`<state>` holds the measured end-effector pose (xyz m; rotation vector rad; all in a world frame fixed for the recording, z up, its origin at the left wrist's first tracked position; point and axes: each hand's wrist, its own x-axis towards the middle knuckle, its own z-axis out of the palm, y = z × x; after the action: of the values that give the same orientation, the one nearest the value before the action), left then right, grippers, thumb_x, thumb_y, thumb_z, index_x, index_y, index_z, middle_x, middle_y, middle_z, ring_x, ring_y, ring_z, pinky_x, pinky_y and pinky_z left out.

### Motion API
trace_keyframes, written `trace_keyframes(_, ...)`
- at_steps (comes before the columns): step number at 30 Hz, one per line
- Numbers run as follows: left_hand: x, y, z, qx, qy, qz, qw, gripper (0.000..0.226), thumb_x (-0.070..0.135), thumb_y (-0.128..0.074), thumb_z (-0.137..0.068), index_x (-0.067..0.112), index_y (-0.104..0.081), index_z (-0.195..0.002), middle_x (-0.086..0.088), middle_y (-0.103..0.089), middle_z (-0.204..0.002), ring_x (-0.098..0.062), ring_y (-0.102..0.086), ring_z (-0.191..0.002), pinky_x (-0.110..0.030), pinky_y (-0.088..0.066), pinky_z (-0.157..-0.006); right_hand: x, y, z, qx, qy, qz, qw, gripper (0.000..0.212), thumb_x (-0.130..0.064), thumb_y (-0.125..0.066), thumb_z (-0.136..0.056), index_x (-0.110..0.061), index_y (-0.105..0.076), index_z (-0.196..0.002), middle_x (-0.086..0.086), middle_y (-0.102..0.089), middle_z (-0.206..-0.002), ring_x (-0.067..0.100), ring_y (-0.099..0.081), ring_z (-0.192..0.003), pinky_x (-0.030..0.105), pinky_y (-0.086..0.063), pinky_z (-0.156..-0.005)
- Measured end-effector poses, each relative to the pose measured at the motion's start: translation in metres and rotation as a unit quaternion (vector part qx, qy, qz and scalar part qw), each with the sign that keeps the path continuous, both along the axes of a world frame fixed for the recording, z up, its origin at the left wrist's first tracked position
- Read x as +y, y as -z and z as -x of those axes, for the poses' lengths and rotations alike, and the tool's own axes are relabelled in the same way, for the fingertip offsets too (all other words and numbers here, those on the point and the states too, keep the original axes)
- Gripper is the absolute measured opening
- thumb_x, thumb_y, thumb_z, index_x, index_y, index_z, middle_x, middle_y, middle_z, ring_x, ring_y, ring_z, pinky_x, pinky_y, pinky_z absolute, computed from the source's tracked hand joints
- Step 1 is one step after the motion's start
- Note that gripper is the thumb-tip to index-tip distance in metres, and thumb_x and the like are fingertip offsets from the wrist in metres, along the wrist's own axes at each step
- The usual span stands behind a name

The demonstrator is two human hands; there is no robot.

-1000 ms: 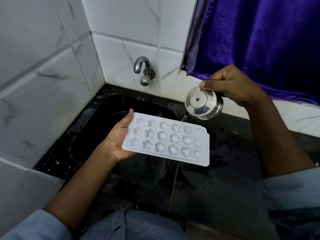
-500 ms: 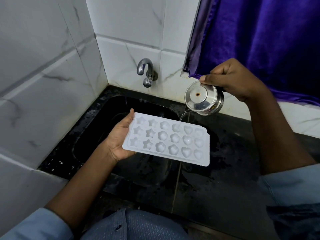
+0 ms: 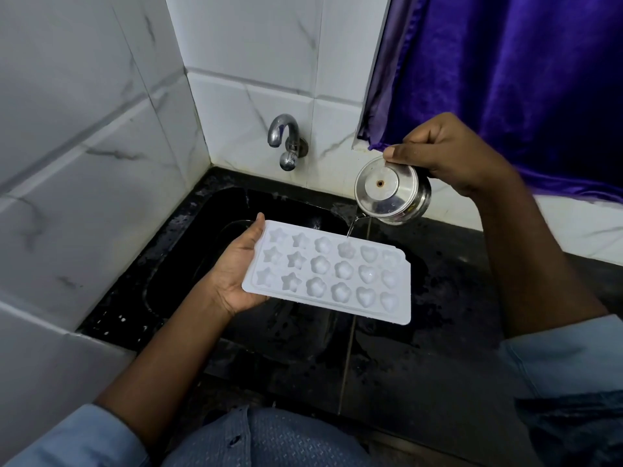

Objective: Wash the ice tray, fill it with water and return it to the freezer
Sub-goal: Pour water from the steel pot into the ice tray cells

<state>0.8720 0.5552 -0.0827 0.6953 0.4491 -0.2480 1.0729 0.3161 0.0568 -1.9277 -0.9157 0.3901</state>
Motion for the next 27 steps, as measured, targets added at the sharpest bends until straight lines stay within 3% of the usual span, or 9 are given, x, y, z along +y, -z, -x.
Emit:
trace_keyframes(4, -0.003, 0.0, 0.0, 0.002, 0.005, 0.002, 1.0, 0.068, 0.067, -0.045, -0.102, 0.012, -0.079, -0.122, -0.018, -0.067, -0.141, -0.038, -0.069, -0.122, -0.055, -0.059, -0.098, 0.01, 0.0, 0.003, 0.003, -0.009, 0.001, 1.0, 0.044, -0.01, -0.072, -0.096, 0.005, -0.054, -0.059, -0.009, -0.043, -0.044, 0.002, -0.036, -0.04, 0.013, -0.032, -0.047)
trace_keyframes(8, -0.005, -0.001, 0.0, 0.004, 0.009, 0.004, 1.0, 0.07, 0.067, -0.045, -0.101, 0.01, -0.08, -0.12, -0.019, -0.068, -0.138, -0.039, -0.071, -0.119, -0.055, -0.06, -0.095, 0.022, -0.001, 0.009, 0.007, -0.025, -0.01, 1.0, 0.05, -0.019, -0.076, -0.093, 0.017, -0.055, -0.065, 0.017, -0.047, -0.055, 0.015, -0.04, -0.047, 0.018, -0.034, -0.049)
trace_keyframes(12, -0.004, -0.002, 0.002, 0.005, 0.009, -0.004, 1.0, 0.072, 0.068, -0.043, -0.102, 0.009, -0.081, -0.116, -0.019, -0.07, -0.135, -0.038, -0.072, -0.117, -0.054, -0.061, -0.095, 0.029, 0.0, 0.006, 0.003, -0.026, -0.007, 1.0, 0.041, -0.015, -0.075, -0.094, 0.003, -0.06, -0.06, -0.004, -0.053, -0.048, 0.004, -0.043, -0.043, 0.014, -0.036, -0.048)
trace_keyframes(15, -0.001, -0.002, 0.003, 0.005, 0.004, -0.008, 1.0, 0.072, 0.068, -0.041, -0.103, 0.01, -0.082, -0.115, -0.019, -0.071, -0.134, -0.037, -0.073, -0.116, -0.054, -0.06, -0.096, 0.031, 0.001, 0.006, -0.004, -0.027, -0.016, 1.0, 0.047, -0.023, -0.078, -0.091, 0.015, -0.062, -0.07, 0.013, -0.054, -0.057, 0.017, -0.046, -0.051, 0.02, -0.039, -0.05)
trace_keyframes(17, 0.0, -0.002, 0.004, 0.005, 0.003, -0.006, 1.0, 0.072, 0.067, -0.041, -0.102, 0.009, -0.082, -0.115, -0.019, -0.071, -0.133, -0.037, -0.073, -0.116, -0.055, -0.059, -0.096, 0.032, 0.0, 0.005, -0.002, -0.026, -0.014, 1.0, 0.048, -0.024, -0.078, -0.091, 0.015, -0.061, -0.069, 0.013, -0.052, -0.057, 0.02, -0.044, -0.051, 0.022, -0.038, -0.05)
trace_keyframes(22, 0.001, 0.0, 0.006, 0.001, 0.003, -0.001, 1.0, 0.071, 0.067, -0.042, -0.102, 0.009, -0.081, -0.117, -0.019, -0.07, -0.135, -0.038, -0.072, -0.117, -0.055, -0.059, -0.097, 0.031, 0.0, 0.002, -0.012, -0.026, -0.008, 1.0, 0.044, -0.017, -0.075, -0.094, 0.0, -0.058, -0.058, -0.005, -0.048, -0.047, 0.007, -0.04, -0.043, 0.017, -0.035, -0.047)
trace_keyframes(25, 0.001, 0.001, 0.006, 0.001, 0.006, 0.001, 1.0, 0.072, 0.068, -0.043, -0.102, 0.009, -0.08, -0.118, -0.02, -0.069, -0.136, -0.038, -0.072, -0.117, -0.054, -0.061, -0.095, 0.031, 0.001, 0.002, -0.008, -0.021, -0.015, 1.0, 0.042, -0.02, -0.077, -0.093, 0.013, -0.064, -0.07, 0.012, -0.057, -0.057, 0.014, -0.047, -0.049, 0.02, -0.039, -0.05)
trace_keyframes(27, 0.001, 0.002, 0.005, 0.003, 0.005, 0.0, 1.0, 0.072, 0.068, -0.043, -0.102, 0.009, -0.08, -0.118, -0.02, -0.069, -0.136, -0.038, -0.072, -0.118, -0.054, -0.061, -0.095, 0.031, 0.001, 0.003, -0.009, -0.02, -0.016, 1.0, 0.038, -0.017, -0.075, -0.094, 0.011, -0.067, -0.071, 0.009, -0.061, -0.057, 0.011, -0.05, -0.049, 0.018, -0.041, -0.05)
